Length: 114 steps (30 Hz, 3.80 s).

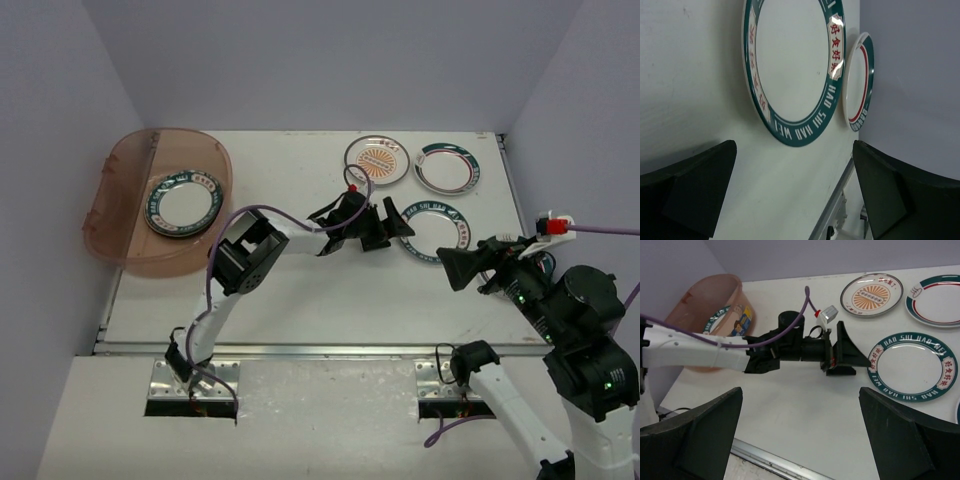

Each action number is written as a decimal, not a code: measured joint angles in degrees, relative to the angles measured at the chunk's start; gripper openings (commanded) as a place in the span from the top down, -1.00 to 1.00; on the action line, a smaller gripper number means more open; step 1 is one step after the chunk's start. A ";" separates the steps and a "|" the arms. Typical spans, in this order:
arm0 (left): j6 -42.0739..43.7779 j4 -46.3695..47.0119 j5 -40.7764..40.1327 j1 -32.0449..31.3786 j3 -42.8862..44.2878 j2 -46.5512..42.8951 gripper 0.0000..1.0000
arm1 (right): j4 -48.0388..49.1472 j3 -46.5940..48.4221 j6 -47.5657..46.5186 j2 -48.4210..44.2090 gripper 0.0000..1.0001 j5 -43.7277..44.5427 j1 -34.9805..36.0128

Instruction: Place the plates into the plastic bin on the countertop

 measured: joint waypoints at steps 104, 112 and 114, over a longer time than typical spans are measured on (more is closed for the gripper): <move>28.82 -43.40 -3.91 60.64 -30.39 -97.94 -1.00 | 25.32 -4.21 -15.22 62.66 -0.98 17.79 8.26; 33.49 -51.08 -7.11 55.67 -40.91 -100.71 -1.00 | 34.05 23.31 -38.77 98.26 -0.98 40.99 2.73; 33.88 -51.36 -7.33 53.75 -40.97 -99.51 -1.00 | 38.75 21.59 -46.81 101.25 -0.98 42.54 0.23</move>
